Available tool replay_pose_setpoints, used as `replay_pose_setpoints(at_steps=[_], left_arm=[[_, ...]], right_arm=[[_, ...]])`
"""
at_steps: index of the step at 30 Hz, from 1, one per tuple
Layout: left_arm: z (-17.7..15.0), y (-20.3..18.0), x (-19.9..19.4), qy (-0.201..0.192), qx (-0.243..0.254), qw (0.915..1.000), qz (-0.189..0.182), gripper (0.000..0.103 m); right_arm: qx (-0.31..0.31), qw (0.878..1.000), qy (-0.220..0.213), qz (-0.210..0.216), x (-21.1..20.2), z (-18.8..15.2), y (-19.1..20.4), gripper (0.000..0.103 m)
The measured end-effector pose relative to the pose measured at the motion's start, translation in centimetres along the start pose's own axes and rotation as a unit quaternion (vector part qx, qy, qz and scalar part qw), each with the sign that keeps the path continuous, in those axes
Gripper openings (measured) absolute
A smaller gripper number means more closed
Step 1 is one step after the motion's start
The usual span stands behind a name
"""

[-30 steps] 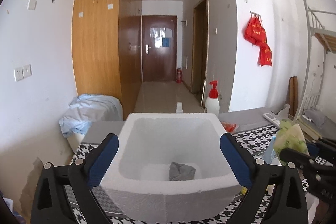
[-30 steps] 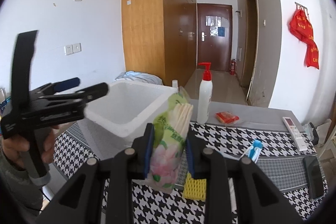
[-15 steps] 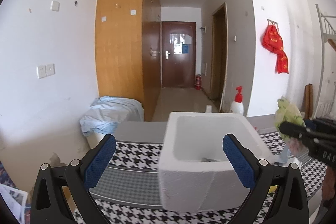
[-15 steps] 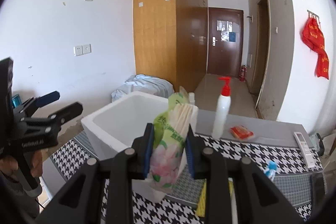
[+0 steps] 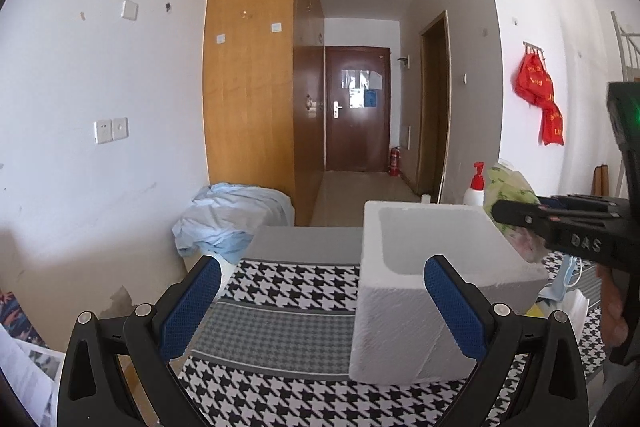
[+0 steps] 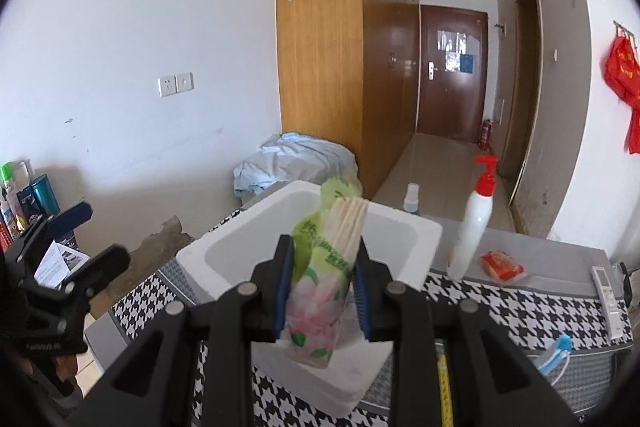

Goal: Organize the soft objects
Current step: 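Lower the floral tissue pack into the foam box and open the right gripper, then withdraw both tools from the foam box back toward the table items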

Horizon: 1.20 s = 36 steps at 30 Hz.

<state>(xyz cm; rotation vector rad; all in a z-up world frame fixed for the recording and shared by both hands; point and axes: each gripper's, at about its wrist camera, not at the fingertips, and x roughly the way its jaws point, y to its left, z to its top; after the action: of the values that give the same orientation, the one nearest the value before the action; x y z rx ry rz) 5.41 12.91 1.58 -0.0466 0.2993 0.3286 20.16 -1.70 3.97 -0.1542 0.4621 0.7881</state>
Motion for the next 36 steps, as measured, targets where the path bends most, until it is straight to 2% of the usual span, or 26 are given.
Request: replay_pose_setpoints(at_steps=[14, 17, 18, 19, 29, 36], left_arm=[[-1.3, 1.0, -0.1, 0.009, -0.015, 0.9998, 0.006, 0.102], [-1.6, 0.9, 0.0, 0.013, -0.014, 0.9998, 0.003, 0.102], [-1.6, 0.8, 0.1, 0.014, -0.013, 0.9998, 0.003, 0.102], [-1.7, 0.8, 0.2, 0.016, -0.012, 0.9998, 0.004, 0.102], [-1.7, 0.4, 0.0, 0.018, -0.012, 0.9998, -0.003, 0.102], [-1.0, -0.4, -0.9, 0.008, -0.001, 0.9999, -0.007, 0.102]], right_arm=[[0.005, 1.000, 0.029, 0.001, 3.3, 0.5, 0.4, 0.034], [0.009, 0.999, 0.034, -0.002, 3.7, 0.3, 0.1, 0.051], [0.009, 0.999, 0.034, -0.001, 3.7, 0.4, 0.2, 0.065], [0.009, 0.999, 0.031, 0.002, 3.6, 0.4, 0.2, 0.074], [0.013, 1.000, 0.015, 0.006, 1.7, 0.1, -0.1, 0.080], [0.010, 1.000, -0.006, -0.008, -0.9, -0.3, -0.4, 0.101]])
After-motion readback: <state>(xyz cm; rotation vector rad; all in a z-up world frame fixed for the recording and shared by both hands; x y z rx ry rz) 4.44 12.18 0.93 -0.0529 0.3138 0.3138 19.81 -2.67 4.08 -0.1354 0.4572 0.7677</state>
